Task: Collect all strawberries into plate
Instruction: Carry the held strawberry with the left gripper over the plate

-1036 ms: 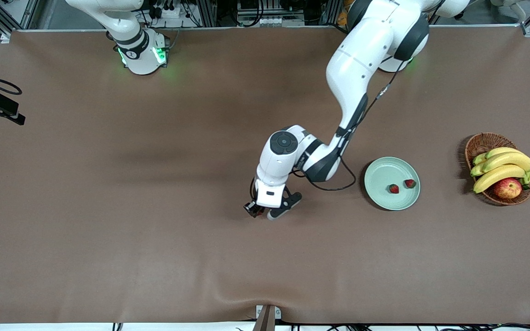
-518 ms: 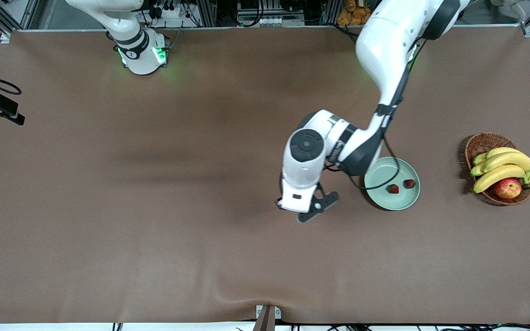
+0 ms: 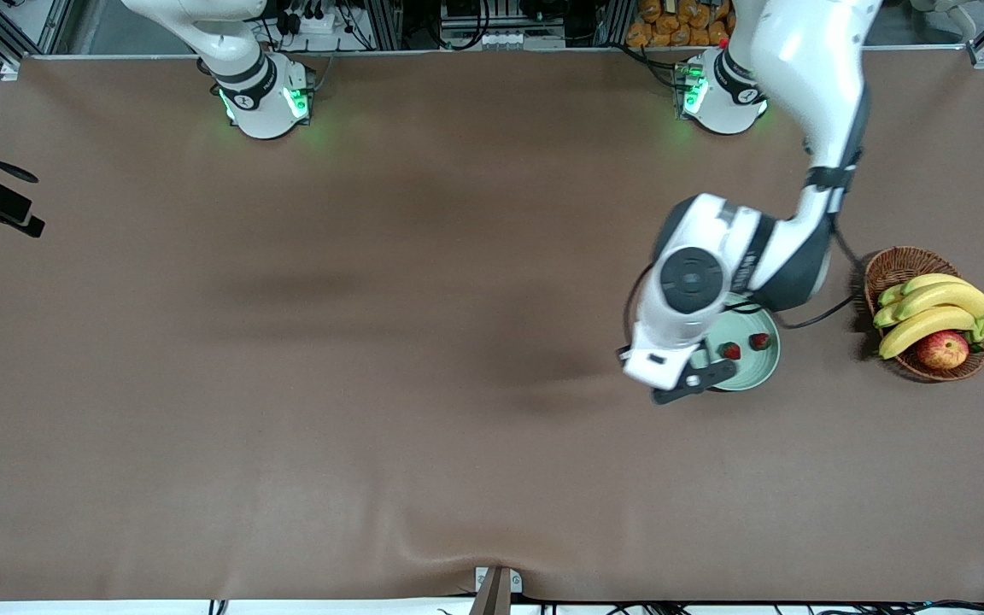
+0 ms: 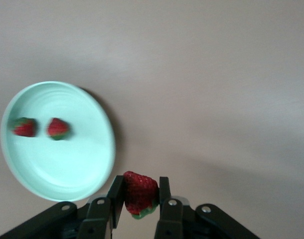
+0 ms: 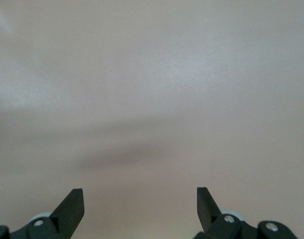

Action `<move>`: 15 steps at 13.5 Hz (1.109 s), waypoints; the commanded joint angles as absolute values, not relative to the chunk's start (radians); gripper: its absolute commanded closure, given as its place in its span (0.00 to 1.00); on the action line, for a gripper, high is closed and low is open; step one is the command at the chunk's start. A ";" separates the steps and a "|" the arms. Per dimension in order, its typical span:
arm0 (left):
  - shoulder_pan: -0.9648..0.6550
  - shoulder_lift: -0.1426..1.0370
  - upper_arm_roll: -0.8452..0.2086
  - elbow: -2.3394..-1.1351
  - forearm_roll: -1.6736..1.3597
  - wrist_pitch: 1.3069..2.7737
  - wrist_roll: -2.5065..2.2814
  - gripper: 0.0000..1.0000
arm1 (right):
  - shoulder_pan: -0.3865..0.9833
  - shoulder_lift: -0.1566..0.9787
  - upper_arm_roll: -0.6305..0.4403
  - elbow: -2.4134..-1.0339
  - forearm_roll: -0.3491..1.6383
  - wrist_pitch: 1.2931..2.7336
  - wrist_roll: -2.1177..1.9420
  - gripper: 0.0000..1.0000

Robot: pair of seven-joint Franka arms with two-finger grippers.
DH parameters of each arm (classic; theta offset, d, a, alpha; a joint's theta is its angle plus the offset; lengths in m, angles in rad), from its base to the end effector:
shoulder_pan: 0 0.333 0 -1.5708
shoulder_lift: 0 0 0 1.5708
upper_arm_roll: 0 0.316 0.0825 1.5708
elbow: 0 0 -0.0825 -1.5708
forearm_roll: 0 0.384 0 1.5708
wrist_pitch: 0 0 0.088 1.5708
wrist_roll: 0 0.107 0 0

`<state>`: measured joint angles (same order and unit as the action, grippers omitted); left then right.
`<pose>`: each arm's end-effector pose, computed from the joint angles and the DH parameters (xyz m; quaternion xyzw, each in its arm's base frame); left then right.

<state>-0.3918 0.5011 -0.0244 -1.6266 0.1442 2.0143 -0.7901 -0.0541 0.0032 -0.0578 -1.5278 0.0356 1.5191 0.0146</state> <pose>0.6164 -0.2612 0.3218 -0.9851 -0.1524 0.0139 0.0791 0.5476 -0.0575 0.6385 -0.9979 0.0624 0.0051 0.0180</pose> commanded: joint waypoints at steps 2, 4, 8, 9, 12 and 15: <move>-0.307 0.419 -0.037 -1.863 0.170 2.118 -0.713 0.87 | -0.060 -0.008 -0.038 -1.525 0.003 1.511 0.031 0.00; -0.253 0.426 -0.037 -1.929 0.170 2.195 -0.703 0.87 | -0.057 -0.008 -0.038 -1.525 -0.005 1.511 0.032 0.00; -0.224 0.434 -0.037 -1.977 0.169 2.249 -0.690 0.00 | -0.055 -0.008 -0.038 -1.525 -0.005 1.509 0.032 0.00; -0.207 0.420 -0.038 -1.970 0.169 2.237 -0.693 0.00 | -0.055 -0.008 -0.038 -1.525 -0.005 1.509 0.032 0.00; -0.199 0.336 -0.041 -1.931 0.164 2.146 -0.693 0.00 | -0.055 -0.008 -0.038 -1.525 -0.005 1.511 0.032 0.00; -0.198 0.276 -0.041 -1.804 0.149 1.969 -0.667 0.00 | -0.055 -0.008 -0.038 -1.525 -0.005 1.509 0.032 0.00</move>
<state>-0.2080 0.3276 -0.0291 -1.8706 0.1447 2.0803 -0.6889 -0.0537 0.0032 -0.0463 -1.5277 0.0130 1.5190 0.0146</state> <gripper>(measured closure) 0.000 0.000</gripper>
